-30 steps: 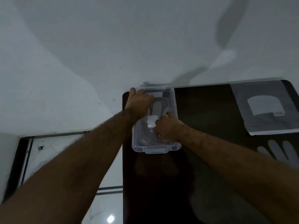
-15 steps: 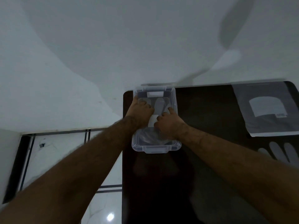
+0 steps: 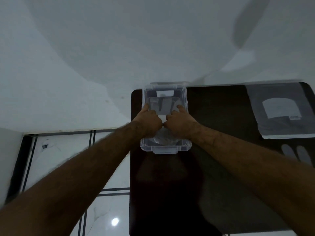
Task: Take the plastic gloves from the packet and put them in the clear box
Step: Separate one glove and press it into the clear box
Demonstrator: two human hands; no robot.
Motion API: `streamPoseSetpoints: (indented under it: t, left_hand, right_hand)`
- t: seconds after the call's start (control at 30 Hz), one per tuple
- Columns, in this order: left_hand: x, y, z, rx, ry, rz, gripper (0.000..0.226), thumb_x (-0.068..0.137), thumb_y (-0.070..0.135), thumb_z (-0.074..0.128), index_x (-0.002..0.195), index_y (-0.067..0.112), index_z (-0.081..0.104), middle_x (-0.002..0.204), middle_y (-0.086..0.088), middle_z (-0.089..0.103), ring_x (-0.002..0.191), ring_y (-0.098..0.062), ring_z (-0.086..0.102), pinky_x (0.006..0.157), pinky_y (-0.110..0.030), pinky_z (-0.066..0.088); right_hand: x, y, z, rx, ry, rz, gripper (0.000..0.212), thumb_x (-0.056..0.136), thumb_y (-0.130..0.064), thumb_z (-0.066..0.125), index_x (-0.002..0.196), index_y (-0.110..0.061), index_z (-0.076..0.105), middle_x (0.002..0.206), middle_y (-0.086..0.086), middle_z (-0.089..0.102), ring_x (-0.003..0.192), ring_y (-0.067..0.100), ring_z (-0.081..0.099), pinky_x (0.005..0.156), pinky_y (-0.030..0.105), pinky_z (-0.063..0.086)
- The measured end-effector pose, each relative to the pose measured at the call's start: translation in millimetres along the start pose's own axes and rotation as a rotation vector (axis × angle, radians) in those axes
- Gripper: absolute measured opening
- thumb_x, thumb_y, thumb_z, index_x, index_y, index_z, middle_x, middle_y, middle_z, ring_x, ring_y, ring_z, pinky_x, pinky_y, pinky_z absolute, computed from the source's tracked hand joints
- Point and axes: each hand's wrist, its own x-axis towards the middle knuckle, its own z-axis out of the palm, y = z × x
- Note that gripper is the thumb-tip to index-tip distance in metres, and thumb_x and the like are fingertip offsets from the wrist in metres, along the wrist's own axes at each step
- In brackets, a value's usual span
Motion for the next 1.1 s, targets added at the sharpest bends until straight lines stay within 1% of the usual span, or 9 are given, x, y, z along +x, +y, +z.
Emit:
streamPoseSetpoints:
  t: [0.1, 0.2, 0.27, 0.63, 0.73, 0.83, 0.93, 1.0, 1.1]
  left_hand:
    - [-4.1, 9.1, 2.6, 0.006, -0.111, 0.073, 0.023, 0.101, 0.037, 0.066, 0.122, 0.029, 0.074, 0.124, 0.001, 0.072, 0.129, -0.025, 0.060, 0.126, -0.064, 0.008]
    - [-5.2, 15.3, 1.5, -0.031, -0.238, 0.068, 0.028, 0.105, 0.038, 0.063, 0.128, 0.025, 0.071, 0.136, -0.002, 0.068, 0.139, -0.027, 0.055, 0.127, -0.065, 0.004]
    - [-6.5, 16.7, -5.2, -0.085, -0.277, 0.063, 0.031, 0.105, 0.038, 0.062, 0.133, 0.026, 0.069, 0.142, -0.003, 0.065, 0.144, -0.028, 0.050, 0.128, -0.064, 0.002]
    - [-22.5, 22.7, -17.8, -0.150, -0.302, 0.054, 0.035, 0.106, 0.040, 0.058, 0.138, 0.029, 0.067, 0.151, -0.001, 0.060, 0.152, -0.027, 0.041, 0.129, -0.063, -0.003]
    - [-33.0, 16.6, -27.8, -0.133, -0.210, 0.029, 0.034, 0.106, 0.036, 0.060, 0.139, 0.035, 0.066, 0.148, 0.002, 0.061, 0.149, -0.027, 0.044, 0.128, -0.065, 0.000]
    - [-53.6, 14.3, -39.3, -0.168, -0.077, -0.051, 0.043, 0.101, 0.022, 0.064, 0.141, 0.038, 0.064, 0.144, 0.003, 0.065, 0.145, -0.025, 0.049, 0.126, -0.065, 0.001]
    - [-76.4, 24.6, -53.0, -0.211, 0.083, -0.130, 0.048, 0.097, 0.015, 0.061, 0.140, 0.036, 0.064, 0.133, 0.002, 0.071, 0.132, -0.025, 0.058, 0.125, -0.062, 0.014]
    - [-90.7, 41.4, -60.9, -0.215, 0.180, -0.160, 0.050, 0.096, 0.015, 0.058, 0.141, 0.035, 0.063, 0.126, 0.002, 0.073, 0.125, -0.025, 0.061, 0.123, -0.061, 0.020]
    - [-104.1, 85.7, -73.1, -0.271, 0.268, -0.148, 0.043, 0.097, 0.024, 0.060, 0.139, 0.035, 0.062, 0.124, 0.003, 0.072, 0.123, -0.025, 0.062, 0.121, -0.060, 0.022]
  right_hand:
    - [-2.0, -6.3, 4.8, -0.022, -0.055, -0.045, 0.034, 0.101, -0.043, 0.063, 0.132, -0.029, 0.067, 0.130, 0.001, 0.069, 0.131, 0.028, 0.059, 0.127, 0.067, 0.014]
    - [-0.9, -8.6, 7.4, -0.041, -0.127, -0.025, 0.038, 0.100, -0.042, 0.065, 0.137, -0.030, 0.065, 0.135, 0.001, 0.068, 0.135, 0.029, 0.056, 0.127, 0.069, 0.007]
    - [-1.1, -8.2, 5.1, -0.079, -0.120, -0.017, 0.041, 0.098, -0.041, 0.068, 0.138, -0.029, 0.065, 0.137, 0.003, 0.067, 0.137, 0.031, 0.055, 0.127, 0.070, 0.007]
    - [-8.8, -13.9, 9.8, -0.161, -0.101, -0.024, 0.039, 0.098, -0.039, 0.069, 0.134, -0.022, 0.066, 0.136, 0.005, 0.068, 0.138, 0.033, 0.055, 0.126, 0.072, 0.006]
    - [-21.2, -12.6, 4.6, -0.121, -0.032, 0.017, 0.038, 0.099, -0.036, 0.069, 0.134, -0.024, 0.066, 0.139, 0.004, 0.066, 0.139, 0.032, 0.053, 0.126, 0.072, 0.009]
    - [-48.2, -7.5, -6.3, -0.048, 0.070, 0.088, 0.038, 0.099, -0.028, 0.067, 0.137, -0.027, 0.065, 0.135, 0.004, 0.065, 0.139, 0.031, 0.052, 0.126, 0.070, 0.010]
    - [-81.3, 4.6, -2.9, 0.161, 0.200, 0.180, 0.032, 0.100, -0.025, 0.062, 0.131, -0.033, 0.067, 0.126, 0.000, 0.071, 0.129, 0.024, 0.060, 0.126, 0.069, 0.008]
    - [-112.5, 12.2, 9.9, 0.283, 0.299, 0.221, 0.028, 0.102, -0.027, 0.059, 0.128, -0.032, 0.068, 0.123, -0.002, 0.072, 0.125, 0.021, 0.062, 0.127, 0.066, 0.010]
    - [-170.5, 16.0, 35.8, 0.318, 0.363, 0.228, 0.027, 0.103, -0.033, 0.055, 0.127, -0.031, 0.069, 0.124, -0.005, 0.072, 0.127, 0.018, 0.061, 0.129, 0.061, 0.014]
